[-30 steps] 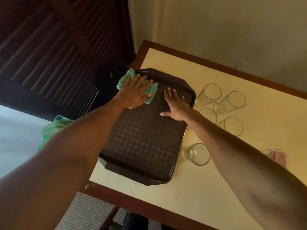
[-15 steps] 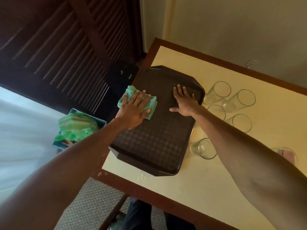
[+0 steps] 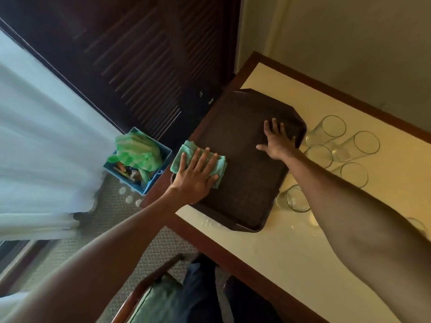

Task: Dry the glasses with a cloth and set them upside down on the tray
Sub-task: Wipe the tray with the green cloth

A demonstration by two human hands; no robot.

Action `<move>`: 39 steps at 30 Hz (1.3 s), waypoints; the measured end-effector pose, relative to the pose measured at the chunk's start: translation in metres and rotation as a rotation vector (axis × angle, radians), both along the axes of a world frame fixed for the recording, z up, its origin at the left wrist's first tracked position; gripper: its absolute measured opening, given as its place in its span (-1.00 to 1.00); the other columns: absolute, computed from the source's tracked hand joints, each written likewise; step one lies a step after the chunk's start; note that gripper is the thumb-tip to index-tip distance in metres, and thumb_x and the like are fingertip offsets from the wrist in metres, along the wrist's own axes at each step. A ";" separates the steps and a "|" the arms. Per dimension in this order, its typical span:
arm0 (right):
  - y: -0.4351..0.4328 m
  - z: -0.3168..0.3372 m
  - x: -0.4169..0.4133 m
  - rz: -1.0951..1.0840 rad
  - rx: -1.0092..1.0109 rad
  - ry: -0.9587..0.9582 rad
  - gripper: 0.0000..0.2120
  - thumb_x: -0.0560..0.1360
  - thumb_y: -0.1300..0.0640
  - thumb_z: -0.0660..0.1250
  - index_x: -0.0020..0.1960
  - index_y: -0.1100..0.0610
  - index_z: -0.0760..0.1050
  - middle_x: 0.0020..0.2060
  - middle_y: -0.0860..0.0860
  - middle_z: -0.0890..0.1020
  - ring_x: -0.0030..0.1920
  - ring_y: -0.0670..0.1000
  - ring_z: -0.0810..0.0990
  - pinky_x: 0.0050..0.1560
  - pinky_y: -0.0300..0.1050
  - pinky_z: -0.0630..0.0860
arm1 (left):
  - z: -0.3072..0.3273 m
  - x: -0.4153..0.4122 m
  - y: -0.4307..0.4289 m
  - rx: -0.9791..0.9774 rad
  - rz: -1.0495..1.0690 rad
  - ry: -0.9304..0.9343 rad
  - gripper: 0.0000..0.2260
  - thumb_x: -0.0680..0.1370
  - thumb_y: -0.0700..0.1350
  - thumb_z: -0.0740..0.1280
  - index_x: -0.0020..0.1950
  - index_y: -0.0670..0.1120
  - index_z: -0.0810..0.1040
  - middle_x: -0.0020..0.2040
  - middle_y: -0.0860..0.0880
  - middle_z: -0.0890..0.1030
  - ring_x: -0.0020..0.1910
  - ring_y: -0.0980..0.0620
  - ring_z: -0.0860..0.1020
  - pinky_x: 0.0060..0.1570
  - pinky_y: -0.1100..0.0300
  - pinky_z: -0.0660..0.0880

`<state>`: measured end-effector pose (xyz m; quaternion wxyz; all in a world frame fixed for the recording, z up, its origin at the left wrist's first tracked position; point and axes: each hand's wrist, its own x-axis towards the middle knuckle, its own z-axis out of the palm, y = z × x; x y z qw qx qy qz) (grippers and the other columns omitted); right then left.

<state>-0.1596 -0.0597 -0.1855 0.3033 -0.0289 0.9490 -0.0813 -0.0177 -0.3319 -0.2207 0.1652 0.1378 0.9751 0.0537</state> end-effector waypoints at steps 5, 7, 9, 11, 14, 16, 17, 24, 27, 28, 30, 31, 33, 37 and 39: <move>-0.003 -0.001 0.002 -0.024 0.015 0.002 -0.20 0.63 -0.11 0.24 0.63 -0.01 -0.22 0.61 0.03 -0.27 0.60 0.16 -0.25 0.48 0.46 -0.02 | 0.012 0.036 0.023 -0.001 0.004 -0.116 -0.31 0.64 0.37 -0.15 0.69 0.09 -0.23 0.69 -0.06 -0.25 0.66 -0.19 -0.26 0.55 -0.39 -0.21; -0.006 0.000 0.003 -0.040 0.021 0.000 -0.21 0.63 -0.10 0.25 0.63 0.00 -0.21 0.61 0.04 -0.26 0.60 0.17 -0.24 0.48 0.45 0.00 | 0.016 0.044 0.033 -0.004 0.001 -0.153 -0.27 0.65 0.39 -0.05 0.69 0.08 -0.22 0.69 -0.07 -0.26 0.65 -0.20 -0.28 0.53 -0.39 -0.23; -0.009 0.000 0.006 -0.066 0.035 0.011 -0.22 0.63 -0.08 0.25 0.63 0.01 -0.19 0.61 0.06 -0.23 0.60 0.19 -0.20 0.47 0.43 0.05 | 0.020 0.045 0.039 0.006 -0.010 -0.184 -0.27 0.66 0.37 0.02 0.69 0.07 -0.18 0.70 -0.08 -0.23 0.66 -0.21 -0.25 0.53 -0.41 -0.18; -0.013 0.001 0.009 -0.076 0.066 0.053 -0.27 0.63 -0.07 0.27 0.63 0.04 -0.07 0.62 0.12 -0.10 0.60 0.24 -0.07 0.45 0.36 0.19 | 0.028 0.038 0.036 0.051 0.005 -0.191 -0.32 0.68 0.28 0.12 0.69 0.10 -0.10 0.71 -0.06 -0.13 0.67 -0.18 -0.16 0.56 -0.40 -0.06; -0.022 0.013 0.019 -0.007 0.068 0.262 -0.52 0.58 0.03 0.35 0.45 0.12 0.36 0.44 0.18 0.38 0.42 0.23 0.38 0.31 0.18 0.46 | 0.043 0.019 0.021 0.079 0.024 -0.132 -0.37 0.68 0.08 0.27 0.69 0.06 0.07 0.68 -0.03 0.14 0.67 -0.08 0.05 0.58 -0.19 0.12; -0.033 0.024 0.033 0.043 -0.025 0.326 -0.69 0.56 0.04 0.37 0.27 0.09 0.51 0.23 0.11 0.58 0.26 0.17 0.55 0.20 0.09 0.54 | 0.053 0.007 0.011 0.030 0.009 -0.082 -0.38 0.66 0.02 0.33 0.67 0.03 0.16 0.64 -0.01 0.24 0.64 -0.03 0.13 0.53 -0.08 0.18; -0.039 0.026 0.042 0.044 -0.082 0.298 -0.75 0.55 0.00 0.38 0.19 0.06 0.55 0.15 0.09 0.63 0.20 0.15 0.60 0.16 0.06 0.56 | 0.058 0.002 0.007 0.005 0.001 -0.077 -0.37 0.65 0.02 0.36 0.67 0.03 0.18 0.63 -0.01 0.26 0.64 -0.02 0.14 0.52 -0.06 0.19; -0.070 0.024 0.113 0.173 -0.163 -0.013 -0.31 0.33 -0.36 0.48 0.26 0.04 0.41 0.18 0.03 0.56 0.19 0.08 0.56 0.18 0.13 0.53 | 0.067 -0.021 -0.009 -0.087 -0.109 -0.148 -0.31 0.57 0.12 0.44 0.64 0.07 0.25 0.62 -0.02 0.26 0.63 -0.06 0.15 0.55 -0.07 0.18; -0.081 0.027 0.126 0.190 -0.117 0.045 -0.25 0.33 -0.26 0.54 0.31 0.11 0.35 0.23 0.11 0.54 0.22 0.16 0.56 0.17 0.09 0.52 | 0.064 -0.032 -0.011 -0.077 -0.158 -0.149 -0.32 0.52 0.15 0.49 0.58 0.07 0.33 0.52 -0.01 0.37 0.53 -0.05 0.29 0.47 -0.04 0.29; -0.083 0.027 0.127 0.167 -0.111 0.048 -0.29 0.34 -0.19 0.56 0.29 0.12 0.34 0.22 0.13 0.55 0.21 0.18 0.58 0.15 0.08 0.52 | 0.065 -0.035 -0.010 -0.056 -0.163 -0.162 -0.33 0.50 0.15 0.51 0.55 0.06 0.36 0.47 -0.02 0.40 0.49 -0.06 0.34 0.42 -0.03 0.34; -0.086 0.024 0.127 0.067 -0.127 0.020 -0.35 0.35 -0.08 0.59 0.27 0.12 0.36 0.20 0.14 0.58 0.20 0.17 0.60 0.15 0.07 0.54 | 0.065 -0.041 -0.009 -0.008 -0.171 -0.198 -0.38 0.48 0.10 0.54 0.49 0.03 0.42 0.39 -0.04 0.44 0.39 -0.07 0.43 0.27 0.01 0.42; -0.087 0.024 0.127 0.004 -0.148 -0.003 -0.37 0.36 -0.05 0.60 0.28 0.12 0.38 0.21 0.14 0.59 0.20 0.16 0.60 0.16 0.05 0.55 | 0.065 -0.044 -0.008 -0.008 -0.180 -0.216 -0.40 0.48 0.09 0.55 0.46 0.01 0.43 0.37 -0.06 0.44 0.35 -0.08 0.46 0.21 0.03 0.45; -0.088 0.023 0.127 -0.099 -0.179 -0.049 -0.38 0.37 0.00 0.60 0.31 0.14 0.43 0.24 0.15 0.58 0.23 0.15 0.59 0.17 -0.02 0.54 | 0.065 -0.048 -0.007 -0.034 -0.204 -0.253 -0.40 0.49 0.08 0.55 0.45 -0.03 0.43 0.36 -0.09 0.42 0.28 -0.12 0.53 0.16 0.02 0.50; -0.089 0.020 0.124 -0.137 -0.197 -0.121 -0.39 0.48 0.01 0.51 0.43 0.20 0.42 0.36 0.15 0.53 0.34 0.15 0.52 0.29 -0.06 0.45 | 0.060 -0.056 -0.013 -0.055 -0.273 -0.321 -0.46 0.54 0.07 0.49 0.45 -0.08 0.44 0.38 -0.12 0.47 0.30 -0.13 0.53 0.26 0.01 0.48; -0.087 0.021 0.120 -0.169 -0.245 -0.151 -0.40 0.53 -0.03 0.44 0.47 0.19 0.39 0.40 0.14 0.50 0.37 0.13 0.49 0.29 -0.10 0.42 | 0.061 -0.061 -0.015 -0.055 -0.292 -0.350 -0.52 0.56 0.06 0.47 0.41 -0.10 0.50 0.34 -0.10 0.55 0.32 -0.11 0.52 0.27 0.01 0.46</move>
